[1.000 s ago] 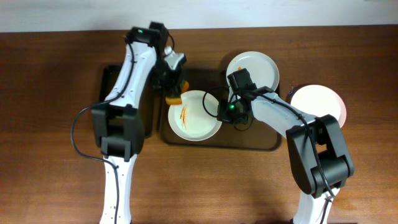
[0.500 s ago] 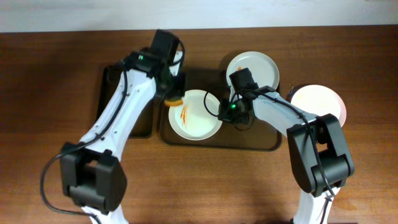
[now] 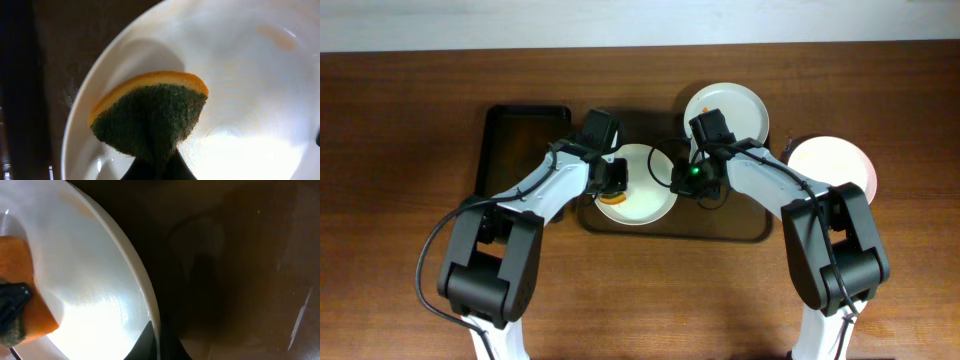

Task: Clean dirty plates on tray and stack at the side
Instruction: 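Scrub the front plate with the sponge in the left gripper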

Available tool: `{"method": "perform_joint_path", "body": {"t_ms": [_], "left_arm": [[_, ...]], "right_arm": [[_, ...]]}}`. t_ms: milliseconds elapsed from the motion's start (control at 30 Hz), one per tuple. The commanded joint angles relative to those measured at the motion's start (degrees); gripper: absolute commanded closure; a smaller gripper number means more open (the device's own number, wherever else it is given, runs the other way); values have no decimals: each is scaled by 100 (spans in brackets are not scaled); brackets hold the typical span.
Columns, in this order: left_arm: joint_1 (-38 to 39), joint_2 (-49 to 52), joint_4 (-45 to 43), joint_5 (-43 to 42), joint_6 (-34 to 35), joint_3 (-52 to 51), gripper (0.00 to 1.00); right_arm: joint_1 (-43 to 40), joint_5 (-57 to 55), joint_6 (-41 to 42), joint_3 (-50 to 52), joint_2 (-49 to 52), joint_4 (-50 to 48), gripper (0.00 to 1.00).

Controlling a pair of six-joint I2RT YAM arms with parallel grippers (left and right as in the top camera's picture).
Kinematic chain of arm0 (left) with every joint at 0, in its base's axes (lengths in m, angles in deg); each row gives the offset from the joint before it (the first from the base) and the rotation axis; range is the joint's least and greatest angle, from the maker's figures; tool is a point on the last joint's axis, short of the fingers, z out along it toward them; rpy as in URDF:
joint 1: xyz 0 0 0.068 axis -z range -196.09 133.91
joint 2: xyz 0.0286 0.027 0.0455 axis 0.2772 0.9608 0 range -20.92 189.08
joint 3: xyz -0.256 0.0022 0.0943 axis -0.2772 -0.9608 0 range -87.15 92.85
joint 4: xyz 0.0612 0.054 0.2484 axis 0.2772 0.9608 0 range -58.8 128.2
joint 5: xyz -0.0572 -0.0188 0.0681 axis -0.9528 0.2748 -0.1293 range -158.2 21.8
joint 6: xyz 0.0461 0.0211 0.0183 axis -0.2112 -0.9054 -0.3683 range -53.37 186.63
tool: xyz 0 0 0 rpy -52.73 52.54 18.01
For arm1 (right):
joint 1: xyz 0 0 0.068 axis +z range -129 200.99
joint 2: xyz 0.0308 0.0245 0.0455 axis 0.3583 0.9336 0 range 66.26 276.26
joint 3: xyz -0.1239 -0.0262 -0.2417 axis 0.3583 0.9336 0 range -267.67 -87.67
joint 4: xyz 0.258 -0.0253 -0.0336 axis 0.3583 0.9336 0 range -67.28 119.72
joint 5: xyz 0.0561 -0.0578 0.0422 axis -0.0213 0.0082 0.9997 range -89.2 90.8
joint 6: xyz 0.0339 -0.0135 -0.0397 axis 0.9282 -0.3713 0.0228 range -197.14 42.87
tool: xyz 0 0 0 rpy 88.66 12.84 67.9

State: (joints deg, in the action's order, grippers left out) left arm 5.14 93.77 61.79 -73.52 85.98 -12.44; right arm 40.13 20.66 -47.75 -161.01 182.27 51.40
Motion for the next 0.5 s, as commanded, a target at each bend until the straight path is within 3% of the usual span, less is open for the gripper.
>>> {"method": "perform_joint_path", "body": {"t_ms": [0,67,300,367,467], "left_arm": [[129,326,11,-140,168,-15,100],[205,348,-42,-662,166,-13,100],[-105,715,-730,-1027,173,13,100],[-282,800,-380,-1252,254,85,100],[-286,798,1043,-1176,111,592,100]], "right_arm": [[-42,55,-17,15,149,-22,96],[-42,55,-20,15,149,-17,96],[-42,120,-20,15,149,-9,96],[-42,142,-20,15,149,0,96],[-42,223,-20,15,149,-2,96]]}}
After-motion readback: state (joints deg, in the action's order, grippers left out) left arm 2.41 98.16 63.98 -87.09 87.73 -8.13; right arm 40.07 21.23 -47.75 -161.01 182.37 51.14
